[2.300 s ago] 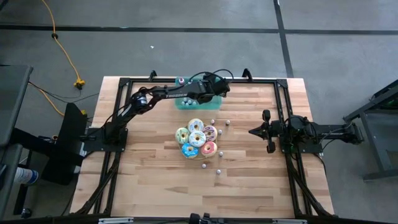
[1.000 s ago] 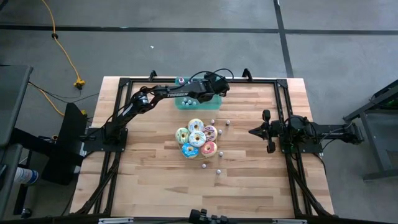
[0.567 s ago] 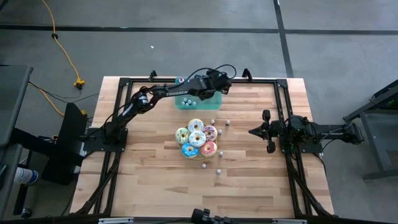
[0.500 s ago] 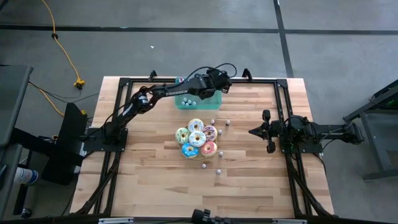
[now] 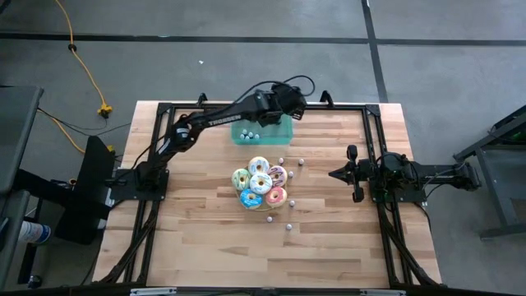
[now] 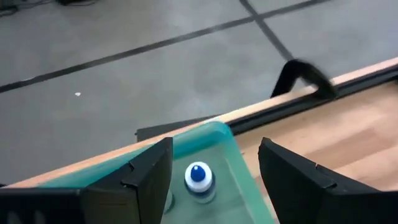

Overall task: Pick & Place food coloring
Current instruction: Put the top small black food coloring bottle into the green container

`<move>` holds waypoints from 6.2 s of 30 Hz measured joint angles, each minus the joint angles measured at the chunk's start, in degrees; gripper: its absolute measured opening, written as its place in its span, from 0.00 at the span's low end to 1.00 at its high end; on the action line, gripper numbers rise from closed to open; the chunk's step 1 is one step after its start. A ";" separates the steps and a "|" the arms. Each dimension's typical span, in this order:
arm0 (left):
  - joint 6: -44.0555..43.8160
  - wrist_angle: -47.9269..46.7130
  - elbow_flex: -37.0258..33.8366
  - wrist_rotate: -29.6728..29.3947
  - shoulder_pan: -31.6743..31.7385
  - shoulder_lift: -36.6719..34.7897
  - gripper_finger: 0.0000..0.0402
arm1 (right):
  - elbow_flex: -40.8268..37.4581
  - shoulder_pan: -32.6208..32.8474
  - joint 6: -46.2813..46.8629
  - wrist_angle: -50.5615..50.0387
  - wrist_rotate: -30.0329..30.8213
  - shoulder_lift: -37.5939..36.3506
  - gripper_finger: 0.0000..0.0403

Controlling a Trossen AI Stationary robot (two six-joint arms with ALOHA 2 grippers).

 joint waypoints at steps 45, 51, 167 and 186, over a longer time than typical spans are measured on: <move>52.84 -18.25 -0.09 45.78 -3.91 -6.32 0.56 | 0.02 -0.02 0.00 0.20 -0.04 0.00 0.00; 63.39 -21.13 -0.09 47.63 -3.91 -2.40 0.56 | 0.00 0.00 0.00 0.24 -0.04 0.00 0.00; 66.41 -16.14 -0.07 45.83 -3.45 11.45 0.15 | 0.02 0.00 0.00 0.39 -0.02 0.02 0.00; 61.43 -19.22 0.79 43.87 -3.36 7.78 0.07 | 0.00 -0.02 0.00 0.39 -0.02 0.02 0.00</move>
